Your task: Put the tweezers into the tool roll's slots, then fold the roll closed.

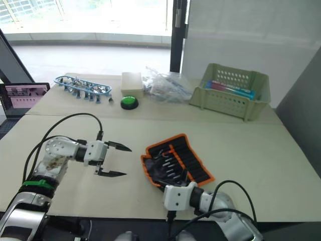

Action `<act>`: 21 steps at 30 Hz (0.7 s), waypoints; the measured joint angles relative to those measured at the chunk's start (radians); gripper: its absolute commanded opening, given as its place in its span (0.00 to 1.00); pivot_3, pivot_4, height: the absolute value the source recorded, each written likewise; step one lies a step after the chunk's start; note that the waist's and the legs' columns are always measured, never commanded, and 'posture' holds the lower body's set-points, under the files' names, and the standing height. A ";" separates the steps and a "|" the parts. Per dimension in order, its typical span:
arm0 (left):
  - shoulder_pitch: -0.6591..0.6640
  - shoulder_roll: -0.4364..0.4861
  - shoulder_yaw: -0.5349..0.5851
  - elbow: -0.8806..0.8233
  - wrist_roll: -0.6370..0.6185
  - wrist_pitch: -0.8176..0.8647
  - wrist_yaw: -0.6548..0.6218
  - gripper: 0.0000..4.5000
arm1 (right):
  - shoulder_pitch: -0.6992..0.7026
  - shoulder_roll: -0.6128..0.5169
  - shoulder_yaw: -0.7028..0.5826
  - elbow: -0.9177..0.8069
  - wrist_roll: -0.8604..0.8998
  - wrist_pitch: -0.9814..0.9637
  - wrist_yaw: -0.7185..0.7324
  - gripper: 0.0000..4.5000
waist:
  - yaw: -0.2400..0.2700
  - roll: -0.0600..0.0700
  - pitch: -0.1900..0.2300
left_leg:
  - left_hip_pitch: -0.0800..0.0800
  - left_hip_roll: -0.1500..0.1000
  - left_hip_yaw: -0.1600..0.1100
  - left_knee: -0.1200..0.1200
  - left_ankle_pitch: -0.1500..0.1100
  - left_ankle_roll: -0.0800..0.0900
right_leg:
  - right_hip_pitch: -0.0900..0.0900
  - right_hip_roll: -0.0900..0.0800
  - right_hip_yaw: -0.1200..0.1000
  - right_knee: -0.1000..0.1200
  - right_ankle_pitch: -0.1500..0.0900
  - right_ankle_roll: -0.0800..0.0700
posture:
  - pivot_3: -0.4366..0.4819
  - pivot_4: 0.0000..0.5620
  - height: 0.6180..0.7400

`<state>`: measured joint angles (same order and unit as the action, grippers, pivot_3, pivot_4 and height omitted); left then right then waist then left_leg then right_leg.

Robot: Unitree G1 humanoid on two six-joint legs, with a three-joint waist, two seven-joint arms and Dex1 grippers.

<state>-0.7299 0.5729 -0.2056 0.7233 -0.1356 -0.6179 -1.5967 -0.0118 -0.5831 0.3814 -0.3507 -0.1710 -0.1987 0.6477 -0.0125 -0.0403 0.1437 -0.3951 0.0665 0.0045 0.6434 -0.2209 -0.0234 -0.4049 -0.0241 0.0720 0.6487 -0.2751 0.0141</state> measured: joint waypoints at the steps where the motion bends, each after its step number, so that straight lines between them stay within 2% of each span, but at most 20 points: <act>1: -0.026 -0.017 -0.017 0.043 0.014 -0.045 -0.006 1.00 | 0.000 -0.002 -0.002 0.003 0.000 -0.008 0.002 0.01 | -0.002 0.000 0.000 | 0.000 0.000 0.000 0.000 0.000 0.000 | 0.000 0.000 0.000 0.000 0.000 0.000 | 0.48 0.27 0.98; 3: -0.128 -0.081 -0.055 0.208 0.058 -0.167 -0.012 1.00 | 0.001 -0.001 -0.006 0.010 -0.002 -0.016 0.002 0.01 | -0.001 -0.001 0.000 | -0.002 -0.001 -0.001 0.001 0.000 0.000 | -0.001 0.000 0.000 0.000 0.000 0.000 | 0.48 0.27 0.98; 8: -0.259 -0.160 -0.081 0.400 0.108 -0.289 -0.014 1.00 | 0.007 0.011 -0.012 0.005 -0.008 -0.013 -0.009 0.01 | -0.003 -0.001 0.001 | -0.004 -0.001 -0.003 0.002 0.000 0.000 | -0.001 0.001 0.000 0.000 0.001 0.002 | 0.48 0.27 0.98; 11: -0.295 -0.168 -0.093 0.455 0.117 -0.317 -0.014 0.82 | 0.027 0.012 -0.017 -0.002 -0.019 -0.006 -0.018 0.00 | -0.003 -0.001 0.001 | -0.004 -0.001 -0.003 0.002 0.000 0.000 | -0.001 0.001 0.000 0.000 0.001 0.002 | 0.48 0.27 0.98; 21: -0.333 -0.163 -0.143 0.510 0.107 -0.338 -0.014 0.08 | 0.064 0.030 -0.038 -0.031 -0.048 0.028 -0.044 0.00 | 0.000 -0.001 0.001 | -0.004 -0.002 -0.004 0.003 0.000 0.000 | -0.001 0.001 0.000 0.000 0.001 0.002 | 0.48 0.27 0.98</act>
<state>-1.0626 0.4100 -0.3482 1.2336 -0.0282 -0.9555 -1.6105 0.0521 -0.5534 0.3434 -0.3821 -0.2186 -0.1704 0.6035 -0.0129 -0.0414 0.1445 -0.3989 0.0647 0.0006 0.6461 -0.2208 -0.0231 -0.4055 -0.0235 0.0722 0.6490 -0.2739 0.0165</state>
